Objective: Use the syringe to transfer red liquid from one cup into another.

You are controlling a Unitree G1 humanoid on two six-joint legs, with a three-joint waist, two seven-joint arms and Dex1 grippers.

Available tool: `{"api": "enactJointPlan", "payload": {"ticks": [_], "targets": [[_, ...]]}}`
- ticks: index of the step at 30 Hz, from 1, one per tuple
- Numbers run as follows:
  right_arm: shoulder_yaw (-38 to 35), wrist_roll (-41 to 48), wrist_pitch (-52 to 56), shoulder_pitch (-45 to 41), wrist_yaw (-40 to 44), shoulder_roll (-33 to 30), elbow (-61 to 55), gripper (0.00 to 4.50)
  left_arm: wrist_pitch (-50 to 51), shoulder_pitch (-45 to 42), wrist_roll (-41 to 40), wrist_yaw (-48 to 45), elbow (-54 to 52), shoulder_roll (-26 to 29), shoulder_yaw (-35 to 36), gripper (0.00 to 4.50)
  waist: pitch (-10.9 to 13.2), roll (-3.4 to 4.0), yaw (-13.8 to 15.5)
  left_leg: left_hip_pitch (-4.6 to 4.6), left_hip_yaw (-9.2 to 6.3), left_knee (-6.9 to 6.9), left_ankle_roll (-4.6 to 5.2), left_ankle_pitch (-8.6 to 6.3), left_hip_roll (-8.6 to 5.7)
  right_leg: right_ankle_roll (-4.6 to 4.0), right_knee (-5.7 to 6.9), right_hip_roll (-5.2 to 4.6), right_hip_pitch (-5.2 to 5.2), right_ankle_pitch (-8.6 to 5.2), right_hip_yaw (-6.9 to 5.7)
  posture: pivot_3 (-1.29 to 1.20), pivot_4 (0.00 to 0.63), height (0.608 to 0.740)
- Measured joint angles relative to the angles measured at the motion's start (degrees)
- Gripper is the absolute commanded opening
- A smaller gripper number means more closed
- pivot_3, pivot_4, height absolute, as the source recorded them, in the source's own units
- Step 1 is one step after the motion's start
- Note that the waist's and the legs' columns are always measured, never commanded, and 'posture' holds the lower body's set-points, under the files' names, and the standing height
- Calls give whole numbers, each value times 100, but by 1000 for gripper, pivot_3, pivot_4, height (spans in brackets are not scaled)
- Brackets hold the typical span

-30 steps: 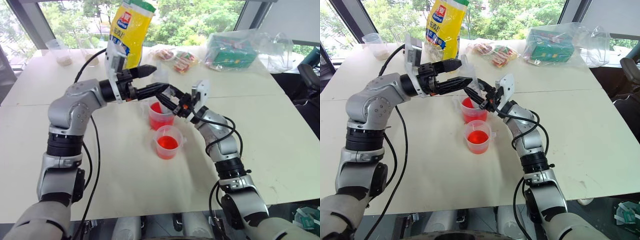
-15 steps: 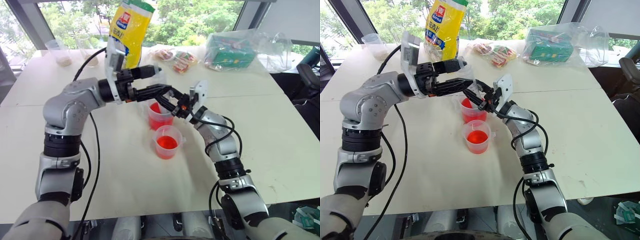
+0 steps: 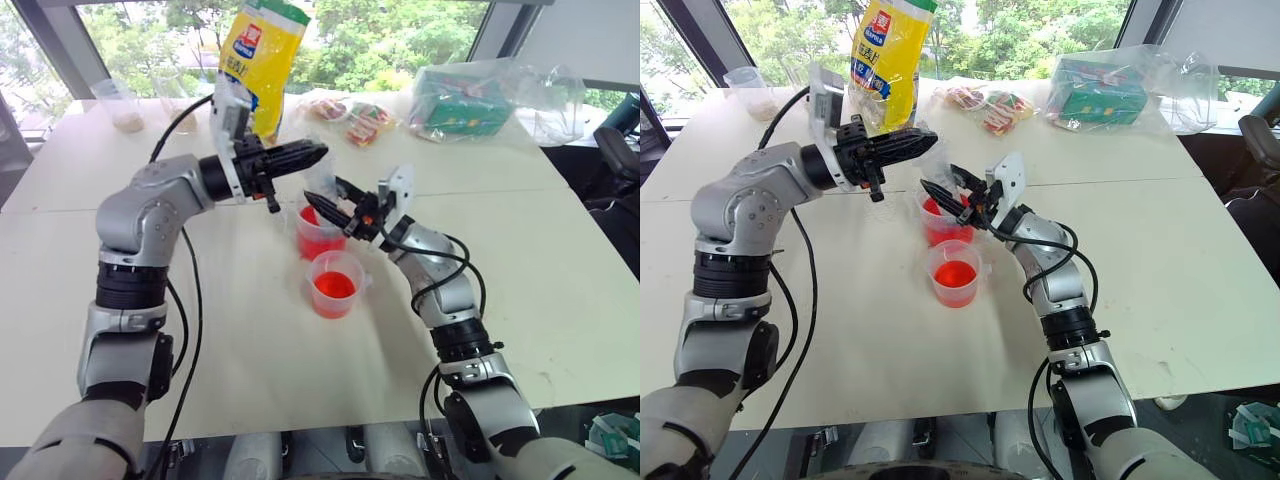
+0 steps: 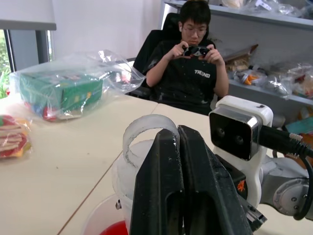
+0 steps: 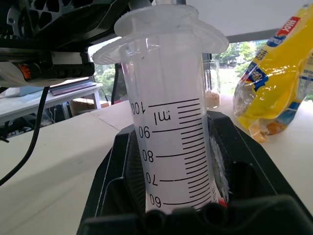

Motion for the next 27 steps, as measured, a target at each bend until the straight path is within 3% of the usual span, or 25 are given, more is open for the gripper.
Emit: {"api": "enactJointPlan", "payload": {"ticks": [27], "targets": [[-42, 14, 225, -27, 47, -12, -16, 1409, -342, -458, 259, -235, 613, 58, -113, 11, 0, 0, 3, -1, 0, 0, 0, 0, -1, 0, -1, 0, 0, 0, 0, 0, 150, 740]]}}
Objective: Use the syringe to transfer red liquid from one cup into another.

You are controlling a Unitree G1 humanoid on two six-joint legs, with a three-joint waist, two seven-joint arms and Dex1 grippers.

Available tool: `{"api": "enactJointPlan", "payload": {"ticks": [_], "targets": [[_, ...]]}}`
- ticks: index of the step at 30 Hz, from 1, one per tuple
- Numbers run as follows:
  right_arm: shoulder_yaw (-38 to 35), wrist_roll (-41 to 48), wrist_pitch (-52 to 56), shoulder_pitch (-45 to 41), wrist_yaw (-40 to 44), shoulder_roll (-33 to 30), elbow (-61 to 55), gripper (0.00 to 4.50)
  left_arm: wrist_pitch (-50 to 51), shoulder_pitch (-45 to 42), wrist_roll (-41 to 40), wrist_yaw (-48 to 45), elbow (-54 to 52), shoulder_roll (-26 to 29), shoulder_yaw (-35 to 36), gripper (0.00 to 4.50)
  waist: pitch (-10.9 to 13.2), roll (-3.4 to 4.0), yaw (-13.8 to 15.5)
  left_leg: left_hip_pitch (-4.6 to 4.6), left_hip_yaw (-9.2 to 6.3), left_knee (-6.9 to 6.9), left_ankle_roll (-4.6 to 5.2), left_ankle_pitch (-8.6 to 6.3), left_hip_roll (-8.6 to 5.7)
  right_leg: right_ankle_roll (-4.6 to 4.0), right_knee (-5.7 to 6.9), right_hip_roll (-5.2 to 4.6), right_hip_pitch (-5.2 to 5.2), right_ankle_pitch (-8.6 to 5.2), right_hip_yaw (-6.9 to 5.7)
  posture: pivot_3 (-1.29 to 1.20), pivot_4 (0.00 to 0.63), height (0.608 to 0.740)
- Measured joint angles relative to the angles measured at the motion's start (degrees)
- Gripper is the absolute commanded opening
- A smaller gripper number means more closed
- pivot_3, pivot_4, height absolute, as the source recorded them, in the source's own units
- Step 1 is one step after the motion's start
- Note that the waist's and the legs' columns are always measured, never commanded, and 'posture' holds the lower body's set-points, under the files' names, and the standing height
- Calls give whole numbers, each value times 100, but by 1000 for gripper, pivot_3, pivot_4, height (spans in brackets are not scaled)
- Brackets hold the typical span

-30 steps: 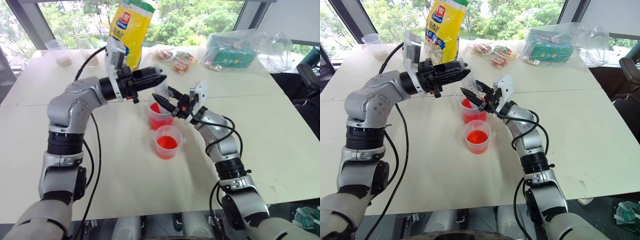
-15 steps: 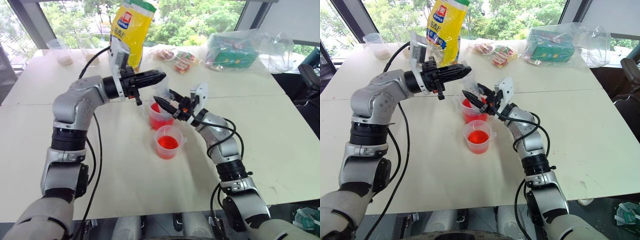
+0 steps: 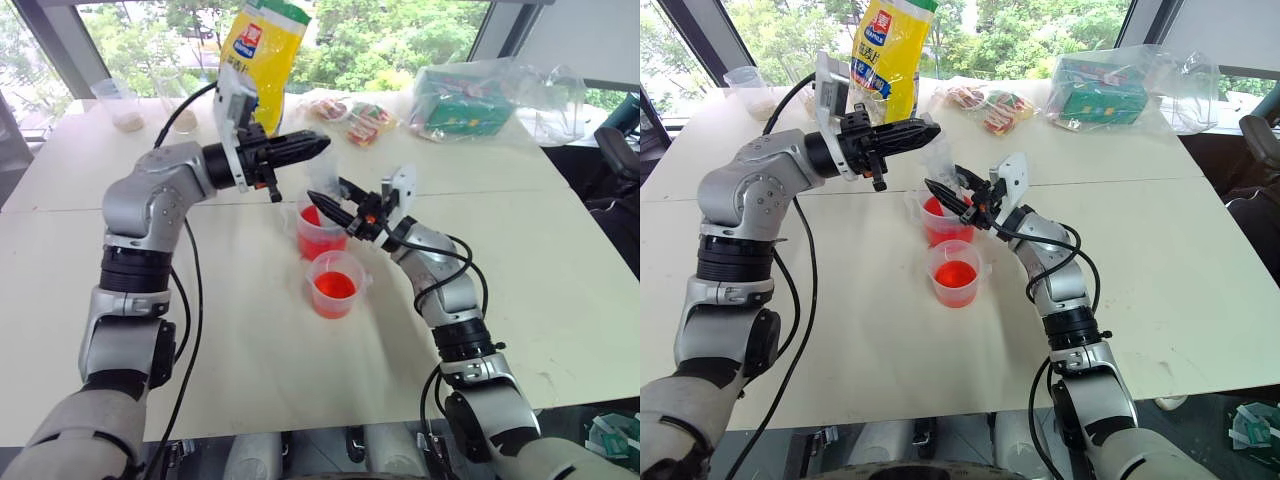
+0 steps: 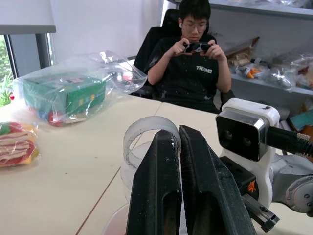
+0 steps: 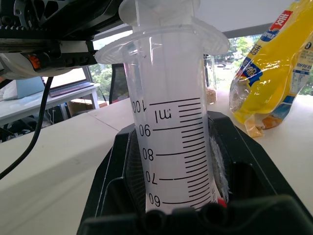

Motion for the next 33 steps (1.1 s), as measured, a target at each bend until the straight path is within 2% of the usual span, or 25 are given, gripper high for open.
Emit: {"api": "enactJointPlan", "payload": {"ticks": [27, 30, 33], "targets": [[-2, 0, 105, -40, -10, 30, -2, 1409, -129, -95, -9, -25, 83, 90, 2, 11, 0, 0, 1, 0, 0, 0, 0, 0, 0, 0, 0, 0, 0, 0, 0, 0, 150, 740], [1, 9, 153, -101, -14, 30, -33, 1409, -118, -81, -10, 12, 0, 169, 30, 1006, 0, 0, -14, -1, 0, 0, 0, 0, 0, 0, 1, 0, -2, 0, 0, 0, 150, 740], [2, 10, 249, -224, -44, 30, -91, 1409, -87, 52, -52, 27, -284, 232, 98, 2389, 0, 1, -17, 0, -1, -1, 0, 0, 2, 0, 2, 1, -2, 0, 0, 0, 150, 740]]}}
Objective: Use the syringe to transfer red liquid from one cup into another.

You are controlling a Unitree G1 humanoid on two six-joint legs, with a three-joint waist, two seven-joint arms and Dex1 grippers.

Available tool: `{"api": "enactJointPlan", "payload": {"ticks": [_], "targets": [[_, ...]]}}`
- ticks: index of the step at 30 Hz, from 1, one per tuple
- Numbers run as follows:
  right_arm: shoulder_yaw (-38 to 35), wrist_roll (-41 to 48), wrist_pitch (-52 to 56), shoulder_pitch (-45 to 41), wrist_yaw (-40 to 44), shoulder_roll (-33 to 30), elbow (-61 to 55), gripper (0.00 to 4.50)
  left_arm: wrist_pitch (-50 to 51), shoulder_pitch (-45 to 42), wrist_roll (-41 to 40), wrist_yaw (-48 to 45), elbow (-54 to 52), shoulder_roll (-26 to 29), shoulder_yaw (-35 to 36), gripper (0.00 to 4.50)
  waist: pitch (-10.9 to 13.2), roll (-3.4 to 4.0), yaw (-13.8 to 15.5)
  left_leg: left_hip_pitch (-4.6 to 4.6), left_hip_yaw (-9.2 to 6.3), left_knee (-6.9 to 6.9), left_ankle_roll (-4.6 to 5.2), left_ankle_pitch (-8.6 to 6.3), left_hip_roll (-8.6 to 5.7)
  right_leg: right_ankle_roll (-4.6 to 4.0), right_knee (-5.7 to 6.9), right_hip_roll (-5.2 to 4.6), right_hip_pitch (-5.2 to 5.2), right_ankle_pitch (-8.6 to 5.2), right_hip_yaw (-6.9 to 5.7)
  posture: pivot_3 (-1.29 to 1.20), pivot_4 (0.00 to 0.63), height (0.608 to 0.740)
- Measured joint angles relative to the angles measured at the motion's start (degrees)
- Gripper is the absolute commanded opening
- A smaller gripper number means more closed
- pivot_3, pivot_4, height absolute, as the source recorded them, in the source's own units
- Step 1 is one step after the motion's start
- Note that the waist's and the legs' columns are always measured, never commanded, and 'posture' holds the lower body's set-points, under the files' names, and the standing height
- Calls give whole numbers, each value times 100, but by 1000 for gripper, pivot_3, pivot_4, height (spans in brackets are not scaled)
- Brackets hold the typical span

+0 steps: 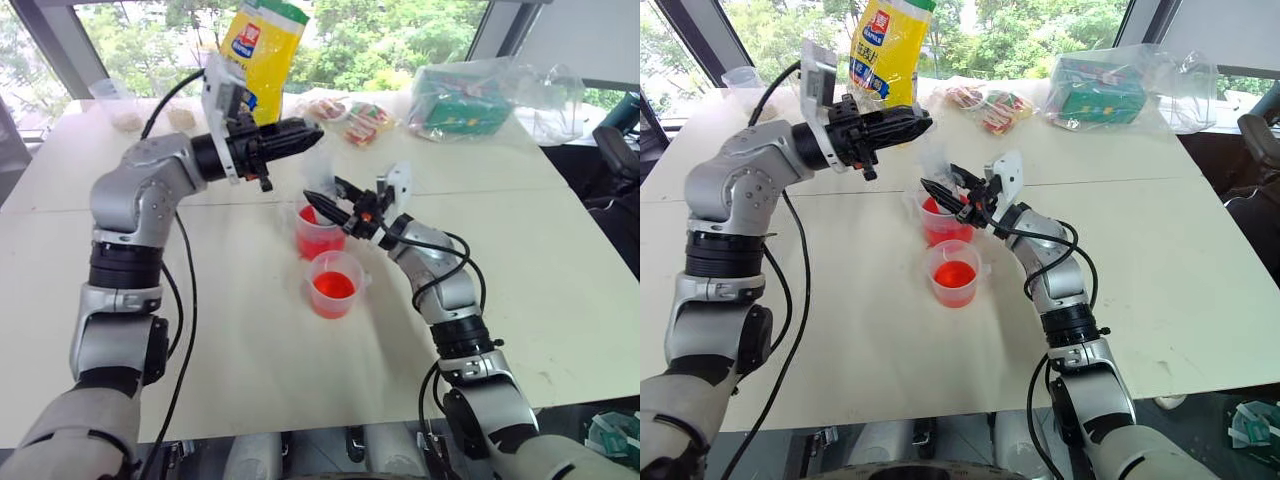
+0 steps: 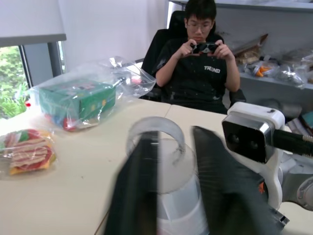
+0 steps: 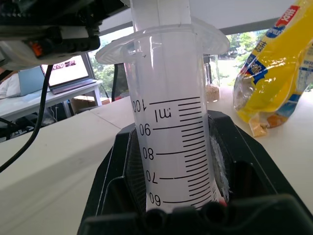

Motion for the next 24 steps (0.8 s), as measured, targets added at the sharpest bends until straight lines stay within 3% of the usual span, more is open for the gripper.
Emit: {"api": "enactJointPlan", "payload": {"ticks": [4, 17, 24], "targets": [[-18, 0, 139, -68, -84, 6, -1, 1409, 2, 185, -20, -3, -244, 82, 34, 4421, 0, 0, 7, 0, 1, 0, 0, 0, 0, 0, 0, -1, 0, 0, 0, 0, 150, 740], [-204, 254, 217, -463, -209, 91, -55, 1409, 434, 601, -204, 46, -558, 705, 393, 4469, 0, 0, 33, -3, 0, 0, 0, 0, -3, 0, -2, -5, -1, 0, -1, 0, 150, 740], [-670, 1454, 1487, -556, -453, -196, -1562, 1409, 456, 597, -258, 189, -580, 695, 484, 4469, 1, 1, 29, -4, -2, -2, 0, 0, -1, 0, -2, -6, -2, 0, -3, 0, 150, 740]]}}
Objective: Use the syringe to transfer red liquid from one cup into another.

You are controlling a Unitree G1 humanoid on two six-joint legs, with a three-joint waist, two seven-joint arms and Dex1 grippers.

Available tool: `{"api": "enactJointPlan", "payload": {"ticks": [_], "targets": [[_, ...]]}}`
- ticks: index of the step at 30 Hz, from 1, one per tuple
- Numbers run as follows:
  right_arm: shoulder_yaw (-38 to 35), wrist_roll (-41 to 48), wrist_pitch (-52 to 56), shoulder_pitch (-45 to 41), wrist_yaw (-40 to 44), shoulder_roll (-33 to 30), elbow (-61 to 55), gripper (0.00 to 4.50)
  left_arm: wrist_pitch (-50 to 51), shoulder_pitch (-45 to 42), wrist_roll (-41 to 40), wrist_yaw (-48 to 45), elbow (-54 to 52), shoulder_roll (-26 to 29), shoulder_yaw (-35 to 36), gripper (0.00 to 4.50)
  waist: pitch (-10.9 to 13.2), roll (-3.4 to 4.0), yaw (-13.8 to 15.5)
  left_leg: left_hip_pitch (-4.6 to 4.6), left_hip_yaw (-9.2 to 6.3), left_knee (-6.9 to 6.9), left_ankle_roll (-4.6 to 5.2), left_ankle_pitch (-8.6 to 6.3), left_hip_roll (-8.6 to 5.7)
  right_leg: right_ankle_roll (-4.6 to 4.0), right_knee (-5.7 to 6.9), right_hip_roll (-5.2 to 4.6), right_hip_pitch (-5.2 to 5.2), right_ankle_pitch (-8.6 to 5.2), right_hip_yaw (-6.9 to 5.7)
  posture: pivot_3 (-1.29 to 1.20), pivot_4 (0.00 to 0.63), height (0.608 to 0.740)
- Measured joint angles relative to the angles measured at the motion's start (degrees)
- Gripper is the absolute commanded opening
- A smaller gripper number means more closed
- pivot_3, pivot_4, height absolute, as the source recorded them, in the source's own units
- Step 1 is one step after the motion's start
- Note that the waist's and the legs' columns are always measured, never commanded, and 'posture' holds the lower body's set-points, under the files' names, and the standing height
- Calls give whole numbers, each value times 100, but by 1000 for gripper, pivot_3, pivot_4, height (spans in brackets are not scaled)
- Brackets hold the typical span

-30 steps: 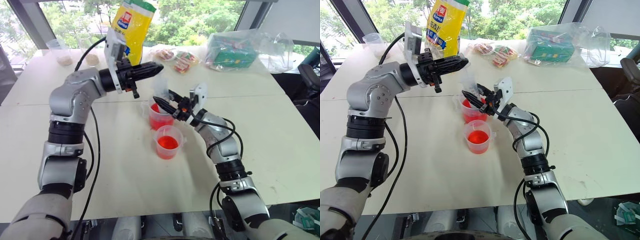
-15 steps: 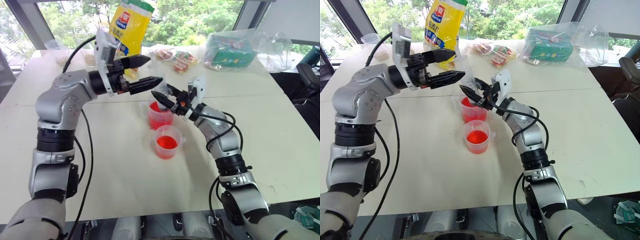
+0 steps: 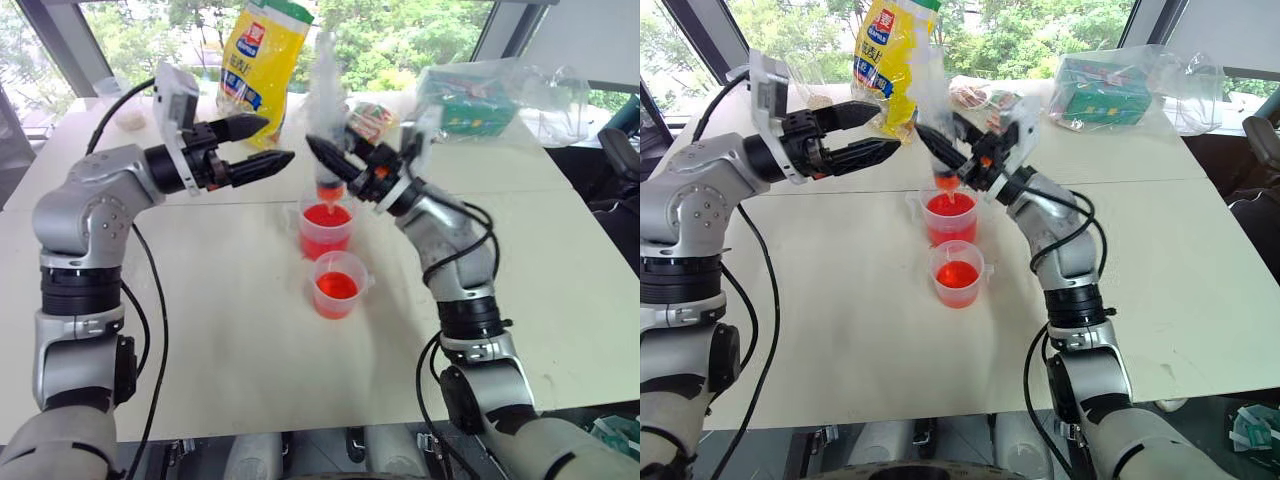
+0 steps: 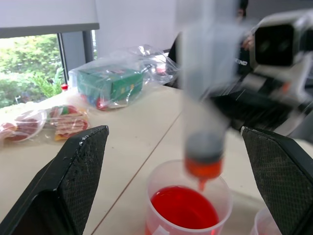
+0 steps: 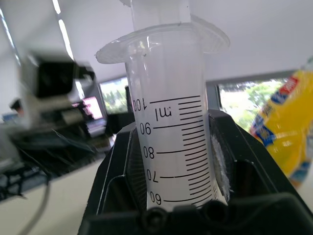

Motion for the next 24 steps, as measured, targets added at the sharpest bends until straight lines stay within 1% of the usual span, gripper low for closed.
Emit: {"api": "enactJointPlan", "payload": {"ticks": [4, 8, 12, 17, 24], "targets": [[-190, 1013, 956, 237, -10, -341, -1075, 1409, 0, -16, -4, -20, 32, 5, 4, 4469, 0, 0, 1, 1, 0, 0, 1, -1, 0, 0, -1, 0, 1, 0, -1, 0, 150, 740], [-171, 1446, 1409, 730, -42, -500, -1613, 1409, 9, -48, -11, -103, 74, 5, 1, 4469, 0, -1, 2, 1, 1, 0, 2, -1, 0, 0, -1, 1, 1, 0, -1, 0, 150, 740], [40, 1382, 1385, 1115, -47, -510, -1726, 1409, 64, -111, -53, -172, 76, -1, -1, 4469, 0, -1, -5, 1, 1, 1, 2, -1, 0, 0, -1, 5, 1, 0, 0, 0, 150, 740], [526, 678, 859, 1702, 209, -633, -1543, 1409, 431, -155, -352, -368, -41, 23, -1, 4469, 0, -1, -3, 0, 2, 1, 2, -1, -1, 1, -4, 5, 1, 0, 0, 0, 150, 740], [698, 301, 481, 1960, 364, -630, -1388, 1409, 643, -156, -511, -501, -182, 129, -5, 4469, 0, -1, -3, 1, 0, 1, 2, -1, 0, 1, -3, 6, 1, 0, 0, 0, 150, 740]]}}
